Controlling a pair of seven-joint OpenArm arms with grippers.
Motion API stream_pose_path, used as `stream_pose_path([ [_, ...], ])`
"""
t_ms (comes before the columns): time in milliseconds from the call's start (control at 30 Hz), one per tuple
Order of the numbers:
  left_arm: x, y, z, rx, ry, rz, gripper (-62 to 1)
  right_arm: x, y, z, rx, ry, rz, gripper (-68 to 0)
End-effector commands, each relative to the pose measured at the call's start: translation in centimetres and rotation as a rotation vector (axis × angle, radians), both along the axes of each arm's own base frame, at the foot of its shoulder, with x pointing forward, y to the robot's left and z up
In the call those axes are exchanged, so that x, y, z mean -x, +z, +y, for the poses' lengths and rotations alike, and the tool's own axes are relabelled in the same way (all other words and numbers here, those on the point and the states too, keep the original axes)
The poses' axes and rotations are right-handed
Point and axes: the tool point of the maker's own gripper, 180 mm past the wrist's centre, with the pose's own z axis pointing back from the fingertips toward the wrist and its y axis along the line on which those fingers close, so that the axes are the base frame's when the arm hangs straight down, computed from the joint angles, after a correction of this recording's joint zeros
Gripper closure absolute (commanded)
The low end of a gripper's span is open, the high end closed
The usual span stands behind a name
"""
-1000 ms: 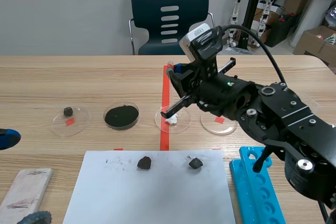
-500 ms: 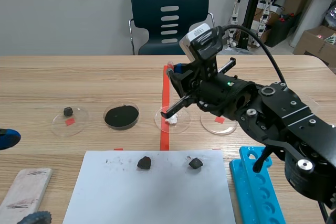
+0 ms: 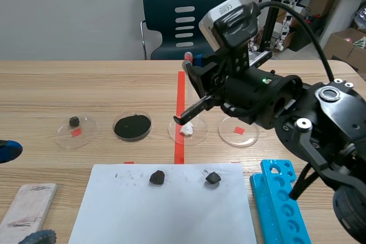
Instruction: Squeeze the dropper onto the mineral
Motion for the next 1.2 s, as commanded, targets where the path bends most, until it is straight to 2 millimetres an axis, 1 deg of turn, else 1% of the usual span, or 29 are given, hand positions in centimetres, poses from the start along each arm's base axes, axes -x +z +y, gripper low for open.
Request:
stream_pose_path([
  [0,-0.2,0.8,-0.2,0.027,0.003,-0.021,-62.3,0.4,0.9,-0.5,-0.016,-0.015,-0.013,-1.0],
  [433,-0.2,0.8,-0.2,0.027,0.003,-0.021,-62.3,6.3,4.2,-3.7,-0.015,-0.109,-0.01,-1.0],
  [633,-0.2,0.8,-0.2,0.027,0.003,-0.021,-62.3,8.3,5.4,-4.5,-0.004,-0.134,-0.004,-1.0],
  [767,-0.2,0.8,-0.2,0.027,0.003,-0.021,-62.3,8.9,5.4,-4.8,-0.001,-0.141,0.007,-1.0],
  [1167,-0.2,0.8,-0.2,0.027,0.003,-0.021,-62.3,9.0,5.3,-4.8,-0.001,-0.142,0.009,-1.0],
])
